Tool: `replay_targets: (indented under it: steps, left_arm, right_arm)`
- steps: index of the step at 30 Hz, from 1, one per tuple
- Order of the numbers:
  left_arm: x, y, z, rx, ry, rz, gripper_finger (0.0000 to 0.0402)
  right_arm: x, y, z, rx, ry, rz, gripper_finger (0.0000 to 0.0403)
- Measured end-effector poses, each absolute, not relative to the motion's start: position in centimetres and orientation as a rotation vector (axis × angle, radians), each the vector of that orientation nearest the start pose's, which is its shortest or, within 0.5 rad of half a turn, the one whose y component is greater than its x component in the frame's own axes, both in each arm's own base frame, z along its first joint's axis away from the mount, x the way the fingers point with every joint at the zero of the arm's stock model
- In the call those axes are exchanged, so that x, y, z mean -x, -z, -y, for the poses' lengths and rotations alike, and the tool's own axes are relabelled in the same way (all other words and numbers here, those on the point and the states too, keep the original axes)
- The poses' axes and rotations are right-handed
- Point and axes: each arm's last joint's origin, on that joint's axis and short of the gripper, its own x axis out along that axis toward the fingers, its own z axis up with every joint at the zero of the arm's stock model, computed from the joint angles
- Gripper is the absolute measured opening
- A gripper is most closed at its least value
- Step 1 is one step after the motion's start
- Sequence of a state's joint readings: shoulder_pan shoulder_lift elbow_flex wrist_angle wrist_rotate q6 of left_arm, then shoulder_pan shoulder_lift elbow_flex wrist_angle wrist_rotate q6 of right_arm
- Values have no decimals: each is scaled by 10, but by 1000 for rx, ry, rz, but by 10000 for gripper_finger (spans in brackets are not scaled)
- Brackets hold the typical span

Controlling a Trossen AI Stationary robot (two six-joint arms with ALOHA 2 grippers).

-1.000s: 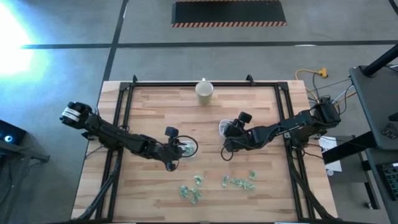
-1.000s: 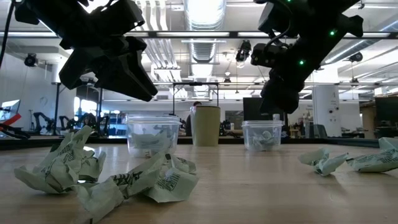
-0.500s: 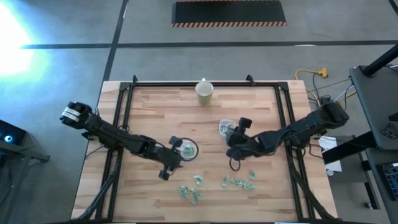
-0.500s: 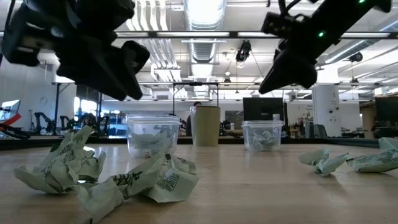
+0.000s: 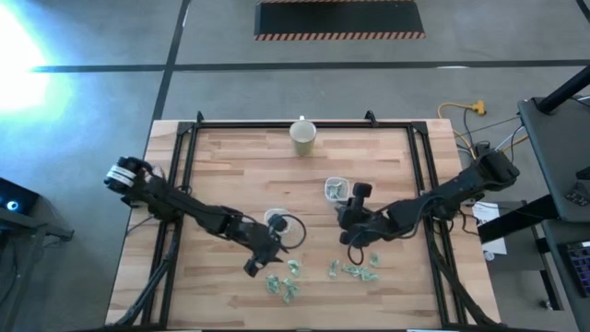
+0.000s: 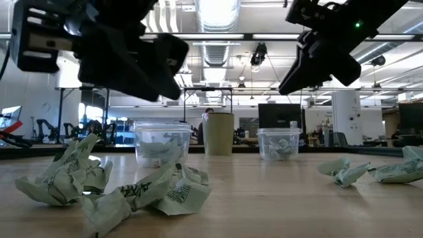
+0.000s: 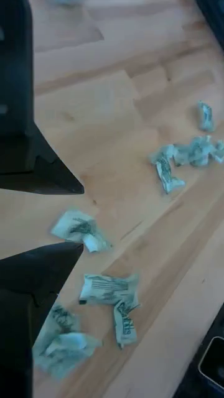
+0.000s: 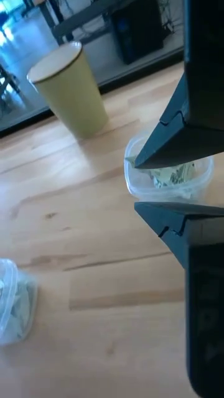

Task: Pick and place Stevia / Truvia into bins
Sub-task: Put the green stevia packet into the left transparent container

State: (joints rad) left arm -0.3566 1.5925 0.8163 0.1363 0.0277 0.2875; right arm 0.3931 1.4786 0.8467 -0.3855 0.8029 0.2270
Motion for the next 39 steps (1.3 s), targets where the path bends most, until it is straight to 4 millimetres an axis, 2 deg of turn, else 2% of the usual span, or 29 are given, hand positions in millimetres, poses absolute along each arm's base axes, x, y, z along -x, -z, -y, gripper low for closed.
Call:
replay_targets:
  steps: [8,16,32,39]
  left_arm:
    - [-330,-168,123,-444,522,-749,118]
    - [-350,-156,126,-472,555,-862,118]
    - [-352,-155,125,-458,563,-856,118]
    - [-356,-143,126,-460,564,-867,118]
  right_arm:
    - [-254,-206,-87,331,414,-791,74]
    - [-244,-221,-95,287,374,-727,68]
    - [-238,-220,-98,294,363,-720,67]
    - [-238,-220,-98,291,363,-717,63]
